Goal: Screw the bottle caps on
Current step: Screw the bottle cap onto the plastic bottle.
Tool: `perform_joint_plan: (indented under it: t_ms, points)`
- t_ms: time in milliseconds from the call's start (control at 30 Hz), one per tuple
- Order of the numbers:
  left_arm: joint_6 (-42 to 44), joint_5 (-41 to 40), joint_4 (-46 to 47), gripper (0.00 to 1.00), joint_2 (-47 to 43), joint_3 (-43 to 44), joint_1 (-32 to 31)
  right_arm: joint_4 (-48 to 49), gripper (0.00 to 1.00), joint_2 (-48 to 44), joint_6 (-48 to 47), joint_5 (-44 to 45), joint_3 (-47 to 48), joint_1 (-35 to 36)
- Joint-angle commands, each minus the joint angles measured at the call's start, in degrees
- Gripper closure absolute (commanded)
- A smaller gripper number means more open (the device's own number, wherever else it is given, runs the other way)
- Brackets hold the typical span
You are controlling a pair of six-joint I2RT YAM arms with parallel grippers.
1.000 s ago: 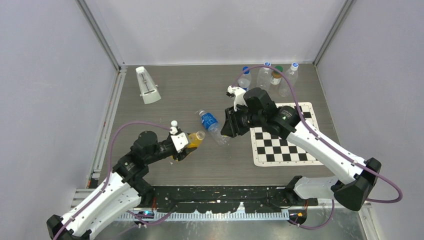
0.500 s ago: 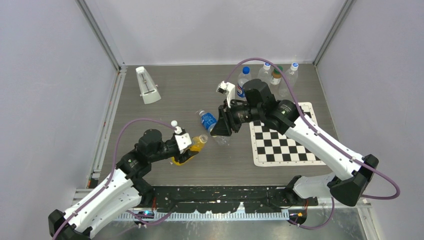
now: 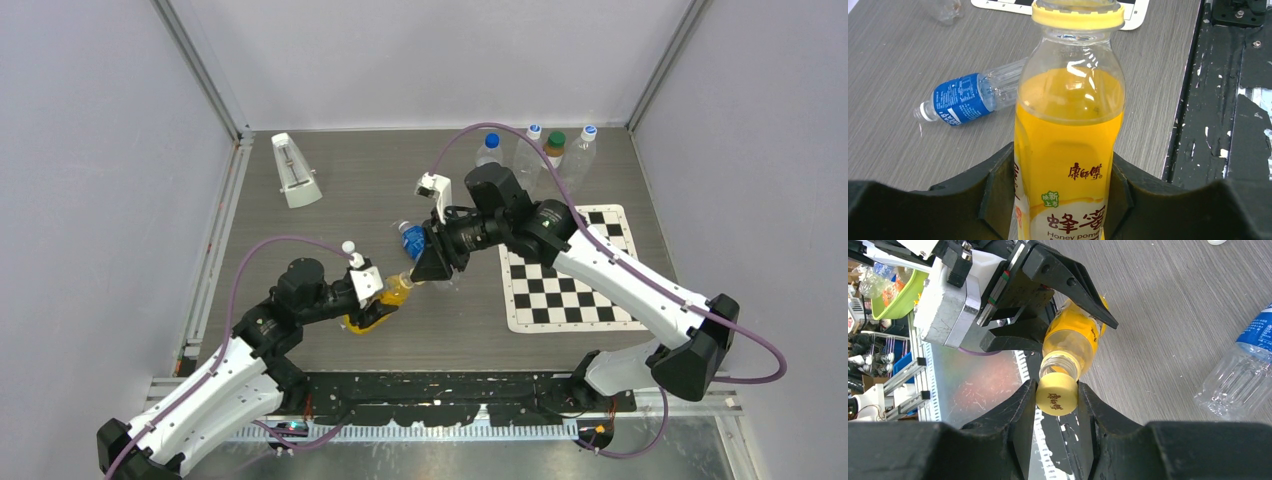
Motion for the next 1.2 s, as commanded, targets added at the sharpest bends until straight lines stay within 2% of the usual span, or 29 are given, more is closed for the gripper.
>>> perform_joint_plan:
  t_ms: [0, 400, 667, 1000, 1167]
  points:
    - [-0.84, 1.92, 1.21, 0.96, 0.0, 2.58, 0.07, 3.13, 0.87, 0.53, -1.07, -0.97, 1.29, 0.72]
    - [-2.33, 3.91, 0.38, 0.98, 1.14, 3.86, 0.04, 0.63, 0.87, 2.57, -4.03, -0.91, 1.49, 2.51]
    - [-2.59, 7.97, -3.29, 1.0, 3.49, 7.16, 0.09, -4.26, 0.88, 4.41, -8.29, -1.36, 2.74, 3.16]
    - [-4.11, 12.73, -2.0, 1.0, 4.6, 8.65, 0.06, -4.59, 0.89, 4.26, -11.95, -2.22, 1.95, 3.43]
    - [-4.44, 16.12, -1.68, 1.0, 5.49, 9.79, 0.09, -7.63, 0.92, 4.78, -15.84, -5.1, 2.81, 3.45]
